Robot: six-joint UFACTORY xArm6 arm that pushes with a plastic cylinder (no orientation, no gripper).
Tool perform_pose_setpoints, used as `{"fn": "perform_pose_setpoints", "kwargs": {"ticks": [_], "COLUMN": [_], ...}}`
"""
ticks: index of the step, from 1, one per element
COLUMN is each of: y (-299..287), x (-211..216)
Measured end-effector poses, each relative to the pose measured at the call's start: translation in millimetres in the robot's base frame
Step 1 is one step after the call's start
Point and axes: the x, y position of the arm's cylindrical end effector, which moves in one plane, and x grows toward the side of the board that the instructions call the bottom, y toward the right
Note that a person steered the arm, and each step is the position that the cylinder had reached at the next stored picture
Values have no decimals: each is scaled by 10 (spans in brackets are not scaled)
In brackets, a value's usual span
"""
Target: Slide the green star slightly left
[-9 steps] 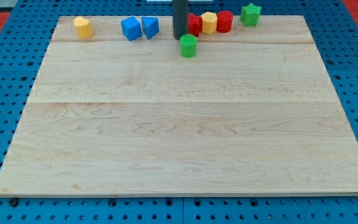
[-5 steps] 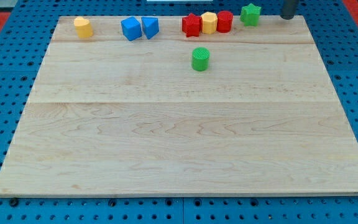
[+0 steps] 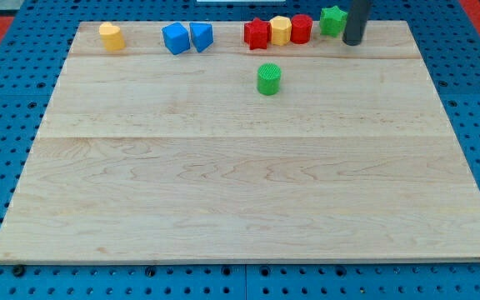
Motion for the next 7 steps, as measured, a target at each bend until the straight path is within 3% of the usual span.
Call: {"fn": "perform_pose_setpoints", "kwargs": {"ticks": [1,6,7], "y": [579,236,-126], "x": [-570,-578,-566]}}
